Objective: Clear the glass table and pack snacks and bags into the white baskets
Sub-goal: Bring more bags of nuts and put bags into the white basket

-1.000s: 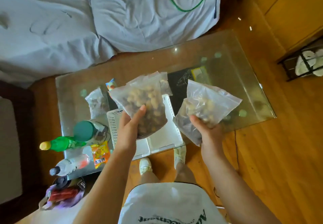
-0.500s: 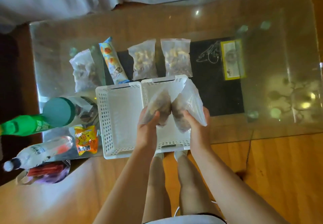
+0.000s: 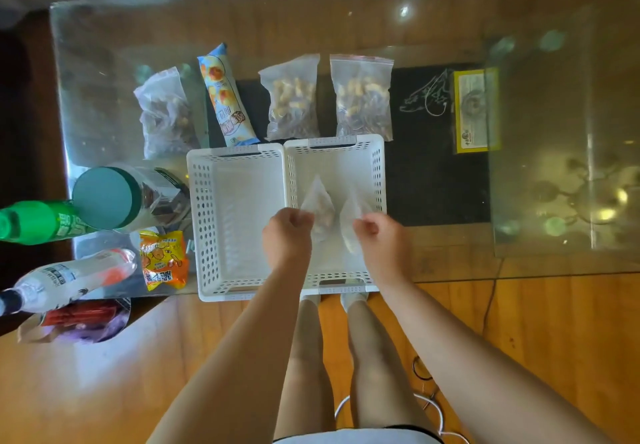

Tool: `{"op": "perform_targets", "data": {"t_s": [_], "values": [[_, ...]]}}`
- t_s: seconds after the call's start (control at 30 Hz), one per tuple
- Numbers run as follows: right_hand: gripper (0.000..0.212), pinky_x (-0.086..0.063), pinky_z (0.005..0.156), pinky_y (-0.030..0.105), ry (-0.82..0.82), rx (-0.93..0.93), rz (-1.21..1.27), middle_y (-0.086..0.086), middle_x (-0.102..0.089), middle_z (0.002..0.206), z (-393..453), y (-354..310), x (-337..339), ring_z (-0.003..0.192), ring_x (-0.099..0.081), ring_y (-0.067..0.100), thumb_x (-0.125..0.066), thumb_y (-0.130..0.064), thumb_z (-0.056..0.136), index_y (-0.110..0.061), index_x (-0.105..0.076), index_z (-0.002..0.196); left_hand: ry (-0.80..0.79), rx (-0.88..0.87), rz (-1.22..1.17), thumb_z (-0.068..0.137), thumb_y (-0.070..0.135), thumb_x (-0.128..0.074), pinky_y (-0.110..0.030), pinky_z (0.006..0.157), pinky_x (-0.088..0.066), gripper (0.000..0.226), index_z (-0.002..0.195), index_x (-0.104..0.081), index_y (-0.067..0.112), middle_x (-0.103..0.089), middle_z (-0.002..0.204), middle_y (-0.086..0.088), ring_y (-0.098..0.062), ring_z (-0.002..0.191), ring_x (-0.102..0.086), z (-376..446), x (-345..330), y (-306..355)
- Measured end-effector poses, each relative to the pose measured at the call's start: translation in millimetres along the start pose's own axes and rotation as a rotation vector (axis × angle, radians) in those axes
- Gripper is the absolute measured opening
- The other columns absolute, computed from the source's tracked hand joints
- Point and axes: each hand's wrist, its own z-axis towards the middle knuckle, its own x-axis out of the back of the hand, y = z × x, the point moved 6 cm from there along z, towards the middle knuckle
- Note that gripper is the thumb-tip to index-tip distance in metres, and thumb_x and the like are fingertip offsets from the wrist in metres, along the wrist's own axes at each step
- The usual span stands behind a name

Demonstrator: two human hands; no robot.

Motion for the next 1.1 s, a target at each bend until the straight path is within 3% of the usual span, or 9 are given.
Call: {"op": "perform_targets", "data": {"t_s": [0.07, 0.2, 0.27, 0.4, 0.53, 0.63, 0.8, 1.0, 1.1], "values": [[0.018, -0.048, 0.069, 0.03, -0.097, 0.037, -0.009, 0.01, -0.07, 0.089, 0.1, -1.9, -5.9, 0.08, -0.062, 0.022, -0.058, -0.02, 0.089, -0.006, -0.068, 0.095, -0.124, -0.032, -0.008, 0.082, 0.019, -0.064, -0.018, 0.052, -0.039, 0.018, 0.065, -0.058, 0.019, -0.052, 0.056, 0.01, -0.017, 0.061, -0.05, -3.3, -8.6, 6.0], [0.023, -0.049, 0.075, 0.032, 0.2, -0.198, 0.016, 0.013, -0.068, 0.098, 9.1, 22.7, 34.3, 0.092, -0.062, 0.026, -0.05, -0.018, 0.092, -0.004, -0.064, 0.104, -0.001, 0.167, -0.243, 0.082, 0.016, -0.064, -0.041, 0.079, -0.054, 0.022, 0.062, -0.059, 0.021, -0.063, 0.061, 0.001, -0.023, 0.069, -0.058, -6.7, 10.0, -15.2], [0.022, -0.051, 0.075, 0.035, 0.142, -0.176, 0.017, 0.01, -0.067, 0.095, 5.7, 17.0, 29.4, 0.09, -0.062, 0.026, -0.05, -0.018, 0.092, -0.005, -0.064, 0.103, -0.044, 0.165, -0.238, 0.083, 0.016, -0.065, -0.045, 0.083, -0.054, 0.022, 0.062, -0.059, 0.019, -0.062, 0.063, -0.001, -0.023, 0.07, -0.059, -11.2, 9.0, -18.3], [0.013, -0.052, 0.067, 0.037, 0.057, -0.005, 0.095, 0.0, -0.064, 0.076, -15.3, -12.7, 18.8, 0.073, -0.062, 0.018, -0.055, -0.018, 0.091, -0.009, -0.064, 0.091, -0.166, 0.052, -0.309, 0.084, 0.014, -0.066, -0.041, 0.077, -0.055, 0.021, 0.064, -0.061, 0.017, -0.064, 0.063, 0.0, -0.02, 0.067, -0.061, -30.9, -0.1, -4.8], [0.004, -0.047, 0.057, 0.019, 0.108, 0.012, 0.156, -0.01, -0.062, 0.076, -23.5, -12.0, 29.4, 0.072, -0.06, 0.004, -0.061, -0.019, 0.086, -0.021, -0.06, 0.089, -0.032, -0.011, -0.192, 0.083, 0.021, -0.064, -0.027, 0.062, -0.047, 0.015, 0.069, -0.061, 0.017, -0.065, 0.068, -0.005, -0.019, 0.069, -0.059, -37.3, 6.5, -9.1], [0.034, -0.05, 0.064, 0.025, 0.028, -0.151, 0.04, -0.002, -0.059, 0.095, -10.1, 3.5, 21.3, 0.083, -0.058, 0.014, -0.069, -0.028, 0.079, -0.018, -0.055, 0.108, 0.002, 0.036, -0.017, 0.081, 0.028, -0.067, -0.032, 0.068, -0.043, 0.021, 0.094, -0.064, 0.01, -0.064, 0.086, -0.01, -0.025, 0.083, -0.058, -30.6, 4.5, -9.6], [0.019, -0.049, 0.066, 0.036, 0.027, -0.14, -0.02, 0.008, -0.063, 0.084, 11.2, 8.4, 16.8, 0.079, -0.06, 0.025, -0.063, -0.025, 0.083, -0.009, -0.059, 0.092, -0.019, -0.077, 0.139, 0.085, 0.016, -0.059, -0.029, 0.052, -0.023, 0.031, 0.058, -0.045, 0.01, -0.038, 0.057, -0.01, -0.022, 0.059, -0.03, -12.9, 2.2, 10.8], [0.014, -0.054, 0.081, 0.037, 0.011, 0.014, 0.069, 0.003, -0.066, 0.109, 8.2, -4.1, 27.2, 0.094, -0.059, 0.011, -0.059, -0.016, 0.087, -0.008, -0.062, 0.099, -0.074, -0.31, 0.339, 0.084, 0.013, -0.056, -0.029, 0.053, -0.027, 0.028, 0.057, -0.053, 0.009, -0.045, 0.062, -0.017, -0.026, 0.059, -0.034, 3.7, 12.5, 56.9], [0.014, -0.054, 0.084, 0.032, -0.017, 0.072, 0.097, -0.006, -0.064, 0.112, -0.3, -8.8, 31.7, 0.1, -0.058, 0.007, -0.057, -0.014, 0.089, -0.008, -0.061, 0.101, -0.153, -0.425, 0.442, 0.088, 0.017, -0.058, -0.032, 0.061, -0.04, 0.021, 0.074, -0.068, 0.005, -0.062, 0.073, -0.017, -0.038, 0.07, -0.053, 16.4, 13.9, 81.5]]}}
